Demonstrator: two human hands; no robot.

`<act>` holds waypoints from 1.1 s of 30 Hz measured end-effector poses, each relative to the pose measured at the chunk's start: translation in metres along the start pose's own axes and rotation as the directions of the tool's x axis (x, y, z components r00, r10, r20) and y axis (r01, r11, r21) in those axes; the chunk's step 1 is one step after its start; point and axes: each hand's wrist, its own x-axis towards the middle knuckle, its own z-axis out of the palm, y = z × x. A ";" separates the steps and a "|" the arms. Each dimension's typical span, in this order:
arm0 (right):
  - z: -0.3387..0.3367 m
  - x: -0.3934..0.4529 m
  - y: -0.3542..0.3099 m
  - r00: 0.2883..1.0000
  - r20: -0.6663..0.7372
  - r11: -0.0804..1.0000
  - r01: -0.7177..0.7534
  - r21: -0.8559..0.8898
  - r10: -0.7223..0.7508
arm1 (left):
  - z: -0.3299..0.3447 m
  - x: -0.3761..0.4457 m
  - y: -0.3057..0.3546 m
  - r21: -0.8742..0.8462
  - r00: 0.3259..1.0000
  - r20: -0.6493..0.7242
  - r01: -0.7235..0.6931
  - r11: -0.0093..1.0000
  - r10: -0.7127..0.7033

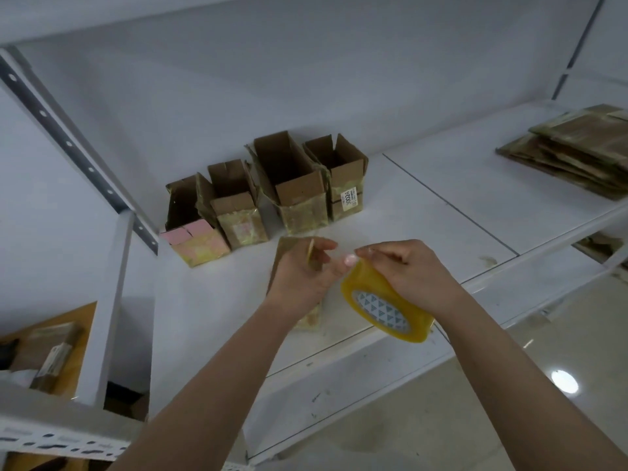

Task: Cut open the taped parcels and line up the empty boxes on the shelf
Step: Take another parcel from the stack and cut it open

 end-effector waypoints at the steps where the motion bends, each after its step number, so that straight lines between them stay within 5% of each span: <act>1: 0.001 0.000 -0.001 1.000 -0.005 1.000 0.008 -0.001 -0.008 | 0.006 0.000 0.000 0.009 1.000 0.019 -0.012 1.000 0.012; 10: -0.002 -0.006 0.009 0.994 -0.090 0.973 -0.076 -0.219 0.058 | 0.014 0.014 0.008 -0.075 0.979 -0.196 -0.068 0.995 0.052; 17: -0.007 -0.004 0.002 0.991 -0.135 0.997 -0.003 -0.072 -0.007 | 0.027 0.011 0.011 -0.125 0.984 0.106 -0.127 0.984 0.141; 21: -0.006 -0.002 0.003 0.991 -0.130 0.999 -0.008 -0.048 0.002 | 0.034 0.011 0.006 -0.149 0.968 0.017 -0.245 0.958 0.250; 26: -0.001 -0.001 0.003 0.993 -0.122 0.999 -0.004 -0.039 -0.001 | 0.035 0.012 0.004 -0.189 0.979 -0.071 -0.202 0.961 0.192; 29: 0.001 -0.001 0.001 0.996 -0.089 0.997 -0.014 0.080 0.021 | 0.035 0.016 0.002 -0.087 0.971 -0.129 -0.215 0.973 0.203; 33: -0.006 -0.004 -0.008 0.993 0.115 0.968 -0.023 0.251 -0.006 | 0.032 0.015 0.004 0.175 0.890 -0.184 -0.387 0.905 0.416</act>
